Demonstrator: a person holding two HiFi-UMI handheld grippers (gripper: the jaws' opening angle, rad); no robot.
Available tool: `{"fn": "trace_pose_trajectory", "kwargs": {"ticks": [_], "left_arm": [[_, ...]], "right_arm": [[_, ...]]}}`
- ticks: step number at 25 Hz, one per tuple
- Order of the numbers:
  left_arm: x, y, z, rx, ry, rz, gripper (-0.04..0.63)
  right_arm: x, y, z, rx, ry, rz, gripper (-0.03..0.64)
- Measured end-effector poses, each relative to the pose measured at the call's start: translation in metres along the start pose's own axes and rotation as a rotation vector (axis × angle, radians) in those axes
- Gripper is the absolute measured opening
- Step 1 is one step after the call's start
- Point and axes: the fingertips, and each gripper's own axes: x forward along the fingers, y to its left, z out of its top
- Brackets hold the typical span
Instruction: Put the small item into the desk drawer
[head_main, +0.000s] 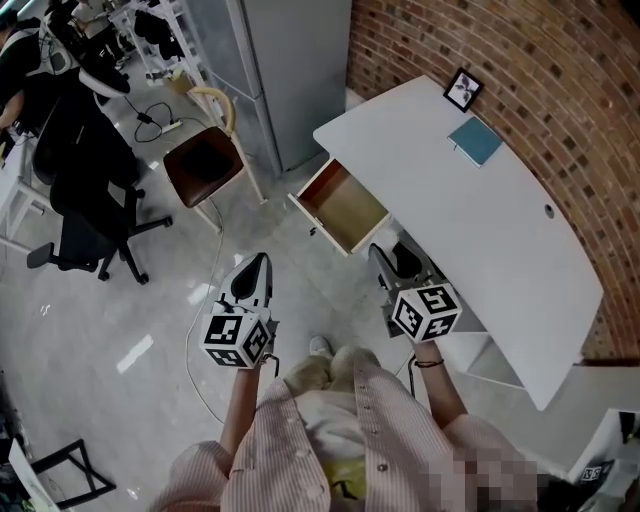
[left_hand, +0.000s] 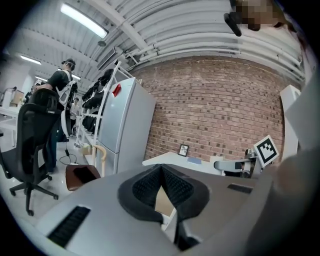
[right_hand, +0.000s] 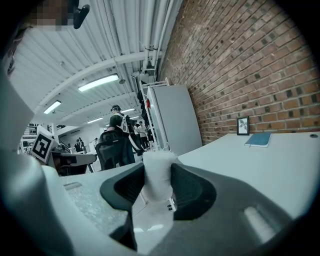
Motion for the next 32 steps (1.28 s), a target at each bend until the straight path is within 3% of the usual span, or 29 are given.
{"fn": "trace_pose_trajectory", "kwargs": {"ticks": [15, 22, 32], "left_arm": [[0.044, 0.047, -0.017, -0.082, 0.052, -0.004, -0.002], [0.09, 0.078, -0.027, -0.12, 0.113, -0.001, -0.002], [0.161, 0.114, -0.04, -0.202, 0.198, 0.004, -0.002]], "right_arm": [[0.078, -0.011, -0.02, 0.003, 0.11, -0.025, 0.166], [0.134, -0.034, -0.027, -0.018, 0.153, -0.08, 0.166], [0.208, -0.055, -0.045, -0.015, 0.282, -0.059, 0.166]]}}
